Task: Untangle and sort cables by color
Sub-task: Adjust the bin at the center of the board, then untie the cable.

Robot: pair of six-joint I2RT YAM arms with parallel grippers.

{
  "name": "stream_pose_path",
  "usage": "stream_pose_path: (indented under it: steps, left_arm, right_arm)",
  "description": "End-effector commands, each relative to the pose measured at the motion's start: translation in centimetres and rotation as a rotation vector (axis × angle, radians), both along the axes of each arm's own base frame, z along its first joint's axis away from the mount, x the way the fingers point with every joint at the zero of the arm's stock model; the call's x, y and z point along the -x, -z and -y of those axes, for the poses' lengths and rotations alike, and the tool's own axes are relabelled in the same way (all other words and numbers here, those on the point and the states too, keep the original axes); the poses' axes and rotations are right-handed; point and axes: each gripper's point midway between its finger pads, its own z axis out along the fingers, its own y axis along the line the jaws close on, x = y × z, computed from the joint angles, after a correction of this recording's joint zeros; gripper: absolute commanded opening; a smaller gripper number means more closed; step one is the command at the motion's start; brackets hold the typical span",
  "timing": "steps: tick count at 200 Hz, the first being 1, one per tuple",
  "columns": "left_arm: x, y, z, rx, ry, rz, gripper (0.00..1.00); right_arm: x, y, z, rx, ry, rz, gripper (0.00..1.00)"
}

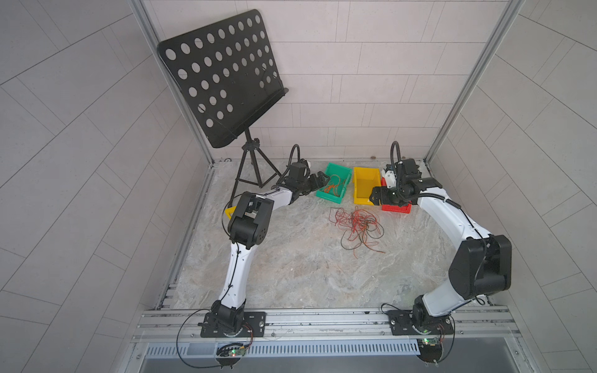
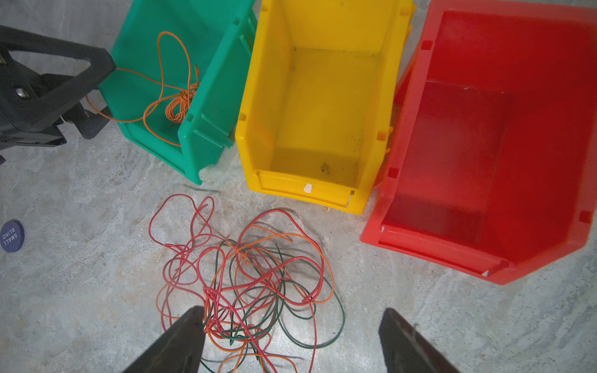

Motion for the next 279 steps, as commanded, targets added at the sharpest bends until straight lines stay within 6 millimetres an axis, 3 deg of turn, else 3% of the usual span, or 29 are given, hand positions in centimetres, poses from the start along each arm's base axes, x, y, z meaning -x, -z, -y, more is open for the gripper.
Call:
stream_pose_path:
  steps: [1,80,112,181,209,254,279]
  left_arm:
    - [0.6,-2.4,1.1,0.051,0.022,0.055,0.95]
    - [3.3,-3.3,2.4,0.069,0.057,0.068,0.91]
    - [4.1,-4.0,1.7,0.062,0.041,0.083,0.91]
    - [5.9,-4.8,-0.8,-0.004,0.006,0.112,0.92]
    - [6.7,-5.6,-1.3,-0.015,0.001,0.120,0.92]
    - [7.8,-7.3,-2.2,-0.049,0.003,0.173,0.91]
    - [8.7,-8.5,-2.8,-0.075,0.006,0.208,0.92]
  right_arm:
    - [1.7,-0.2,-0.3,-0.008,-0.019,-0.022,0.86]
    - [5.4,0.9,-3.5,-0.033,-0.117,-0.082,0.80]
    - [4.9,2.2,-4.0,-0.030,-0.125,-0.105,0.76]
    - [3.8,6.2,-4.3,-0.026,-0.125,-0.184,0.55]
    - [3.6,7.3,-4.4,-0.024,-0.123,-0.207,0.42]
    - [3.7,7.0,-4.4,-0.021,-0.130,-0.201,0.03]
    - [3.6,5.0,-4.4,-0.027,-0.136,-0.146,0.00]
